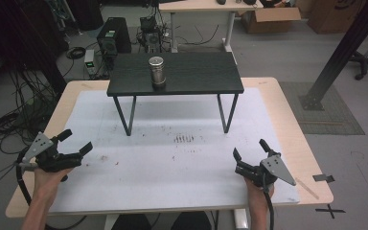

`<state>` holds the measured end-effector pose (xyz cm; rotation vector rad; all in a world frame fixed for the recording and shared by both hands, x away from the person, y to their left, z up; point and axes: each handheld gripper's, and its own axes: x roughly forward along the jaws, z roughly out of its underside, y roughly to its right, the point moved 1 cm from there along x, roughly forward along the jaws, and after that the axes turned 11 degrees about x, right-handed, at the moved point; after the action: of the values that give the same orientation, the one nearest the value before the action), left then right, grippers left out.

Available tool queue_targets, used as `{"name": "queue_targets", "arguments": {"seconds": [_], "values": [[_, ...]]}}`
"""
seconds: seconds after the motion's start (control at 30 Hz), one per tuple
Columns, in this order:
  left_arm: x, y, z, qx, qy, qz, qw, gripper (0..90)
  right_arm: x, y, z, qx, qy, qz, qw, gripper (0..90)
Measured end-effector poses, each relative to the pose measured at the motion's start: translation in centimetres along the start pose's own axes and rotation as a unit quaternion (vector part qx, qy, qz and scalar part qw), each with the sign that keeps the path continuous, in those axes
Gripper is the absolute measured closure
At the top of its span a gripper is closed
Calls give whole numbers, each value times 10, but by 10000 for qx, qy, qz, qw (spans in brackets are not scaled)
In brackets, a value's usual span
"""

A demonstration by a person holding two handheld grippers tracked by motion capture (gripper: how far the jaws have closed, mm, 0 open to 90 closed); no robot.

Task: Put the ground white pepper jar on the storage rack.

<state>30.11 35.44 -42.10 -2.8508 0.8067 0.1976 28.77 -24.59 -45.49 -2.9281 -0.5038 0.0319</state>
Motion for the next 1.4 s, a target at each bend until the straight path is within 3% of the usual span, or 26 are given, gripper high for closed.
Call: {"name": "queue_targets", "arguments": {"seconds": [0.57,0.9,1.07,1.4], "values": [[-15,8,23,237,484,-508,9973,6,0,0,0,-7,3,0,10000,40],[-18,11,34,283,560,-612,9962,11,0,0,0,-7,-1,0,10000,40],[-21,11,36,257,699,-676,9949,13,0,0,0,-11,-4,2,10000,41],[-21,11,36,290,696,-671,9949,3,0,0,0,-10,4,0,10000,41]]}}
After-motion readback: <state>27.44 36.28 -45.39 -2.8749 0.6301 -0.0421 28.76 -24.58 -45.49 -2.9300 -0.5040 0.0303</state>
